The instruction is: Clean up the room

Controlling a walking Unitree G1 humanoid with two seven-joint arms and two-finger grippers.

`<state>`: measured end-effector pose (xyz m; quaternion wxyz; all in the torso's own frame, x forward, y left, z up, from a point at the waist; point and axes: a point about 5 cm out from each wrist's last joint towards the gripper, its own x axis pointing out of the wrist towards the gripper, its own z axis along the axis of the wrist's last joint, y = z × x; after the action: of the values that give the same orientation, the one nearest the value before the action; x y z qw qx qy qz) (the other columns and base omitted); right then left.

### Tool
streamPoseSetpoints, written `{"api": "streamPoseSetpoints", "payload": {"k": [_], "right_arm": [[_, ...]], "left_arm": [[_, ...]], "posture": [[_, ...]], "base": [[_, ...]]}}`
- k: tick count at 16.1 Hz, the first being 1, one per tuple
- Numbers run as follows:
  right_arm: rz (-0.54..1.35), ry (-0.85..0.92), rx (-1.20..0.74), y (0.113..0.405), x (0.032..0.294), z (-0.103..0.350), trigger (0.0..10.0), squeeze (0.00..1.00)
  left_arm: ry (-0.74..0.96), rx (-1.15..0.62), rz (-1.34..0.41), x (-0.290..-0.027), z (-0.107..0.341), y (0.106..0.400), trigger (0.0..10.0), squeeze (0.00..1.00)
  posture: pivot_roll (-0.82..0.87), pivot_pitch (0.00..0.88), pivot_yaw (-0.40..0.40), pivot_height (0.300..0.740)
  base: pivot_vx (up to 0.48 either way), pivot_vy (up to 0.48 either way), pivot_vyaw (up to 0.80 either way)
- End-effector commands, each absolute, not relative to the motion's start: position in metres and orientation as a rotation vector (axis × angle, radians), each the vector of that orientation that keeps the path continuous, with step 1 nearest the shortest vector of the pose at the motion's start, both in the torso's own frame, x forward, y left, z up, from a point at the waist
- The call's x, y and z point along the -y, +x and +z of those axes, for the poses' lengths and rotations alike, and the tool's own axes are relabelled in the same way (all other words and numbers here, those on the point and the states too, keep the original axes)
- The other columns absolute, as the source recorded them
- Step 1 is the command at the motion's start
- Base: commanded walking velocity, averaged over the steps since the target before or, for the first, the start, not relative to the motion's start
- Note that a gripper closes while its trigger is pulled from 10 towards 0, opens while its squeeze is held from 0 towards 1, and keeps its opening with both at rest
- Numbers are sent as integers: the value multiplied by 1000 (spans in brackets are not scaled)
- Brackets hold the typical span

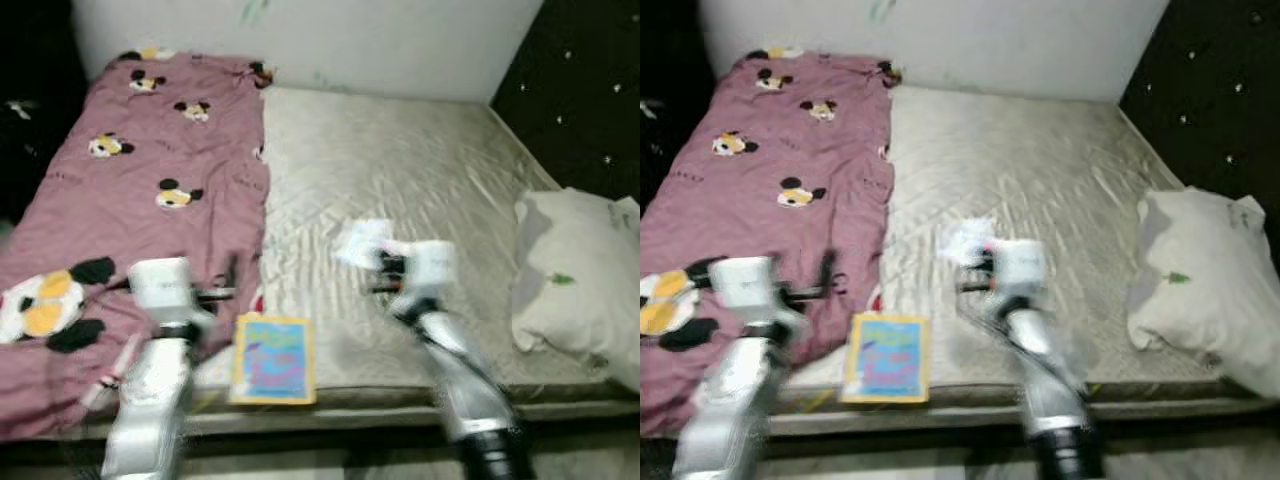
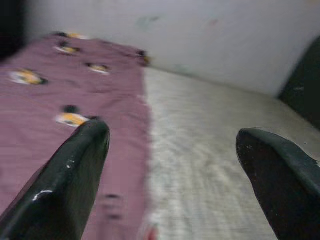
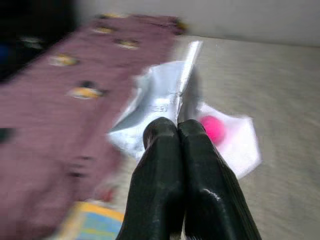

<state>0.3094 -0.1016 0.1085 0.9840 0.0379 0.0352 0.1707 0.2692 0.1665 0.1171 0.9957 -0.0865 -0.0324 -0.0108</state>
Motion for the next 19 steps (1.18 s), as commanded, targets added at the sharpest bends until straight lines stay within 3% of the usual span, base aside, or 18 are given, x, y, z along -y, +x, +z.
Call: {"api": "streamPoseSetpoints", "payload": {"k": [1,19], "right_arm": [[315,55,-83,309,114,106,10000,0],[348,31,-68,310,110,105,10000,0]], "left_arm": [[-192,68,-54,-155,119,270,10000,0],[-180,56,-47,-155,117,274,10000,0]], "posture": [[-20,68,-79,740],[-22,48,-74,740]], "base": [[0,480,0],[0,480,0]]}}
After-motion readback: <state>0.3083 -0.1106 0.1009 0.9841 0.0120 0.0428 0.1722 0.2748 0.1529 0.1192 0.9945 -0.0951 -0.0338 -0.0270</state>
